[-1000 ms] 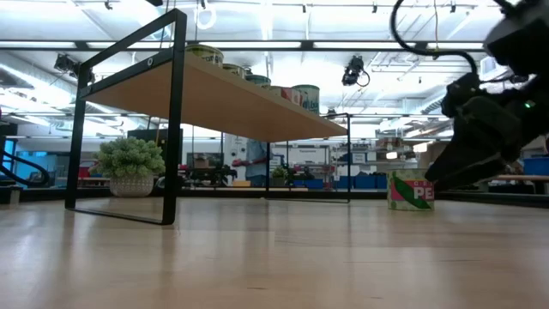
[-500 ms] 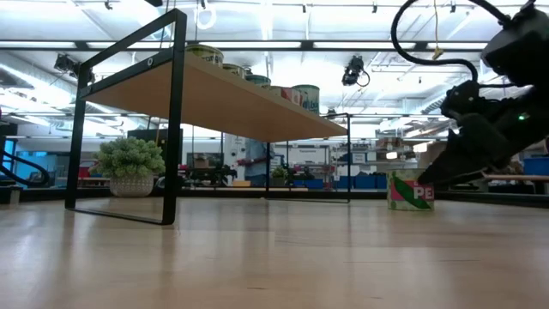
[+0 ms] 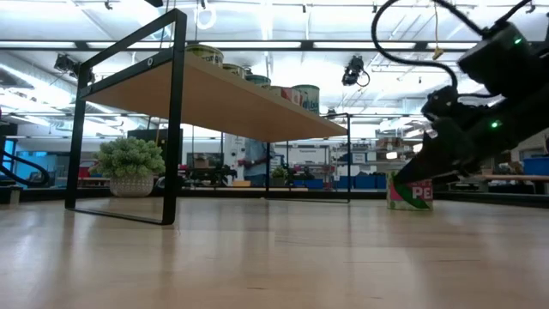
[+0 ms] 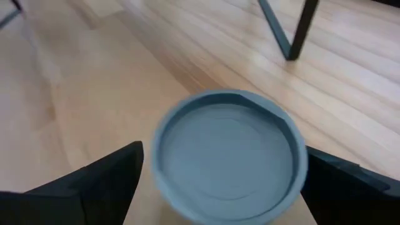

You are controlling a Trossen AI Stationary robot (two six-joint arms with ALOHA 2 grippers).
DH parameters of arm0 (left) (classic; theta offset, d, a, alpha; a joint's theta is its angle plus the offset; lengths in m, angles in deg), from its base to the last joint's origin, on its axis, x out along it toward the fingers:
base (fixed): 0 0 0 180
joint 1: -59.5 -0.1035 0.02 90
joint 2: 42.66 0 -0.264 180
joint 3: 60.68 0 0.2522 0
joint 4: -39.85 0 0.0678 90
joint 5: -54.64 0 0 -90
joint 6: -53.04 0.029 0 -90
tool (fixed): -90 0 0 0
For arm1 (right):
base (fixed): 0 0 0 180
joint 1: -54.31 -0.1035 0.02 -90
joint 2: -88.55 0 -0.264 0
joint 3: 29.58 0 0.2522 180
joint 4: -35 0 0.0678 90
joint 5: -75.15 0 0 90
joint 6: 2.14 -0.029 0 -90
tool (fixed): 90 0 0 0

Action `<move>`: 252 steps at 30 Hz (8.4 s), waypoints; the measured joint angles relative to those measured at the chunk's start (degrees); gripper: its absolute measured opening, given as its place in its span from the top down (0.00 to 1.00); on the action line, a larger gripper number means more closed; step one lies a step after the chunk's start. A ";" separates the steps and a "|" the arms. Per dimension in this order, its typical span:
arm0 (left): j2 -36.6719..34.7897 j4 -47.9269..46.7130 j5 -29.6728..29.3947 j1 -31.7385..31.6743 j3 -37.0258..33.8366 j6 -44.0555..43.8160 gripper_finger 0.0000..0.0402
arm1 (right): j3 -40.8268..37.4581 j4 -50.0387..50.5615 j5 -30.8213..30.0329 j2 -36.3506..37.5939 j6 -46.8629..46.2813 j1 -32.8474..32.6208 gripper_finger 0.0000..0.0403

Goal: Pick and place cans onto a shelf
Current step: Put the canned green peas on the shelf, then adjust the cans on the shelf

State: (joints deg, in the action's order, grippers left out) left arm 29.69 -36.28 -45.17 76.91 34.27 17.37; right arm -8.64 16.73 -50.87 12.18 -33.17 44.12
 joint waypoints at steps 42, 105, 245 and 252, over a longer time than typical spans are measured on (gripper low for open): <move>0.00 1.27 1.07 0.01 0.00 -0.33 0.14 | 32.06 22.77 21.07 0.40 15.57 3.84 0.27; 0.00 1.29 1.58 0.10 -0.04 1.32 0.14 | 69.87 40.35 28.05 -16.65 36.13 12.99 0.10; 0.00 3.42 2.21 0.12 0.00 1.98 0.14 | 81.07 77.76 30.95 -17.17 42.71 20.60 0.14; 0.00 4.20 2.60 0.13 0.00 1.93 0.14 | 81.05 78.17 31.52 -17.28 44.11 22.46 0.14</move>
State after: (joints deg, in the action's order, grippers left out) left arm 29.69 -32.08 -42.56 77.04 34.27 19.30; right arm 72.41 94.90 -19.34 -5.10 10.95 66.59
